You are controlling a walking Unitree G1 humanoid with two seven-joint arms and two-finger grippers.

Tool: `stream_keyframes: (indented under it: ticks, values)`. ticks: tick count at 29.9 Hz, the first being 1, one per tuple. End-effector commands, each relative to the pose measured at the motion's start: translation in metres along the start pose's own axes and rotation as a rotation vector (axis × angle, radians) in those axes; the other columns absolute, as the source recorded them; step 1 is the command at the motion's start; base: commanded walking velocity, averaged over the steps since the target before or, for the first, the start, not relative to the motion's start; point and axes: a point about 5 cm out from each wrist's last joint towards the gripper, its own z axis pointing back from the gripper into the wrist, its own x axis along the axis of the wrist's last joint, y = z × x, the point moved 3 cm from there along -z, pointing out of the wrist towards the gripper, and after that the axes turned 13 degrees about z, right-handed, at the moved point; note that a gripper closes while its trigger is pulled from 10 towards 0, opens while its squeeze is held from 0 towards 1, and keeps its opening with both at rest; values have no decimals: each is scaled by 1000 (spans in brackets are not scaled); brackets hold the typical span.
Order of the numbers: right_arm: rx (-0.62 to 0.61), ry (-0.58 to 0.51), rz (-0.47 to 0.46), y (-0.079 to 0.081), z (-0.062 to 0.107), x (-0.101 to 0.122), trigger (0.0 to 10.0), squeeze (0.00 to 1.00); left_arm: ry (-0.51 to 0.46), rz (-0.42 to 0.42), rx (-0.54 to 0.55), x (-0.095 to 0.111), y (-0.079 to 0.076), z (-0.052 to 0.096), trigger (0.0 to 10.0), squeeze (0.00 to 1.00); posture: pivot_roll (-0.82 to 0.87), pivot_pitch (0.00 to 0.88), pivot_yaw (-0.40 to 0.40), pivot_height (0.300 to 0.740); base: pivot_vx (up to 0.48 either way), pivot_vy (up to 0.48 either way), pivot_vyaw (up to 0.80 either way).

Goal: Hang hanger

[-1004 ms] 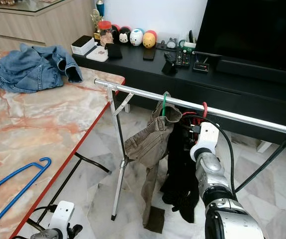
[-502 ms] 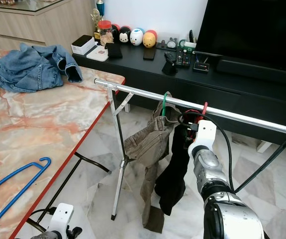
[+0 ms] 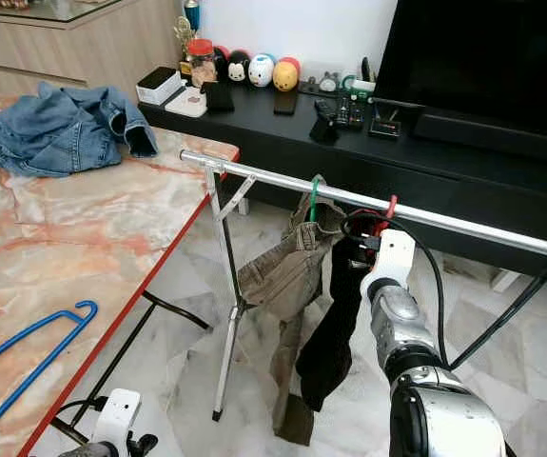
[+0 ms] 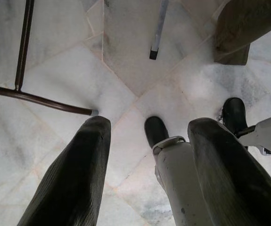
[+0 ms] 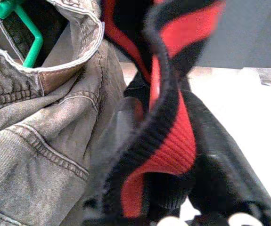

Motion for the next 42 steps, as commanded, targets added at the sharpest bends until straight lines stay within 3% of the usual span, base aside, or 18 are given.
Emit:
stream_keyframes:
  ticks: [1,8,21,27,32,33,34,42]
  values:
    - [-7,11,-3,-1,0,-3,0,0,14,15,-3,-3,0,0,10000,0,-26,45,-4,740,0,0,0]
    - [-29,3,-4,-3,2,-5,0,0,14,14,-4,-3,0,0,10000,0,-29,46,-5,740,0,0,0]
    - [-114,-230,-18,-9,10,18,0,0,10,7,-2,-2,0,0,10000,0,-43,46,-2,740,0,0,0]
    - [-137,-259,-18,-10,18,9,0,0,8,4,-4,-2,-1,0,10000,0,-48,47,-3,740,0,0,0]
    - [-119,-267,42,-3,33,-11,0,0,8,5,-5,-1,-1,0,10000,0,-54,45,-5,740,0,0,0]
    - [-119,-265,49,-3,37,-17,3255,0,8,4,-5,-1,-1,0,10000,0,-56,45,-5,740,0,0,0]
    - [-118,-262,70,-3,47,-29,10000,0,7,4,-6,0,-1,0,10000,0,-60,44,-4,740,0,0,0]
    - [-153,-272,69,-3,71,-53,10000,0,-8,8,-4,2,-1,0,10000,0,-60,39,-4,740,0,0,0]
